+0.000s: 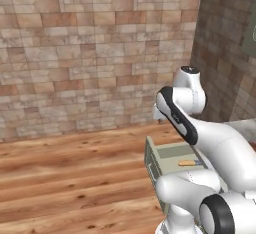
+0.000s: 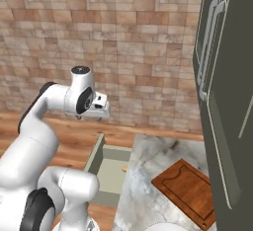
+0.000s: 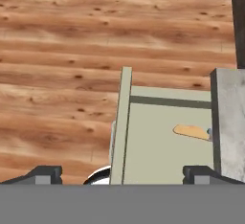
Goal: Pick up the knife from the drawer and place it on the cutting board. Then place the meat from the plate to the cutting board.
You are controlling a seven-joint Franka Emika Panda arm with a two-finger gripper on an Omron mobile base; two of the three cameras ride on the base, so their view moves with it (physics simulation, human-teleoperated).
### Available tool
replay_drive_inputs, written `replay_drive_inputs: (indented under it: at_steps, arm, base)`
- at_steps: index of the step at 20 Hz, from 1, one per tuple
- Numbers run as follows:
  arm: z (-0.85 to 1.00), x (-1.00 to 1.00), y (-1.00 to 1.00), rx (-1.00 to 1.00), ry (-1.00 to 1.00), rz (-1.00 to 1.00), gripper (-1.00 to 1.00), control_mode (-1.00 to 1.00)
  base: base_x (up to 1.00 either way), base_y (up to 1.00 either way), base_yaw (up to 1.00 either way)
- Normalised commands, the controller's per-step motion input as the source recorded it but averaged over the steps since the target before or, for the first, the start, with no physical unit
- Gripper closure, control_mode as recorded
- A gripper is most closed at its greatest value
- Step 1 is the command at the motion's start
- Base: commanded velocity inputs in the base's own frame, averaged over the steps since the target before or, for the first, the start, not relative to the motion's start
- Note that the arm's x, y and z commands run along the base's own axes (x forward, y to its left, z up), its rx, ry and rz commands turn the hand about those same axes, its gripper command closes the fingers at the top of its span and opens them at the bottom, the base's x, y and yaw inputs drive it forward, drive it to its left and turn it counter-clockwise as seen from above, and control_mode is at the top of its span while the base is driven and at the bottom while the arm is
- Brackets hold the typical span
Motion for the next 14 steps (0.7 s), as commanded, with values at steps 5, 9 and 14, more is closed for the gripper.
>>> replay_drive_inputs:
  at_steps: [5,9,14]
  arm:
    - [-0.99,0.31,-0.24,0.0,0.0,0.0,-1.0,-1.0]
    - [-0.89,0.34,-0.16,0.0,0.0,0.0,-1.0,-1.0]
    - [-0.86,0.27,-0.16,0.0,0.0,0.0,-1.0,-1.0]
  base:
    - [0.0,0.0,0.0]
    - [0.0,0.0,0.0]
    - [0.0,0.0,0.0]
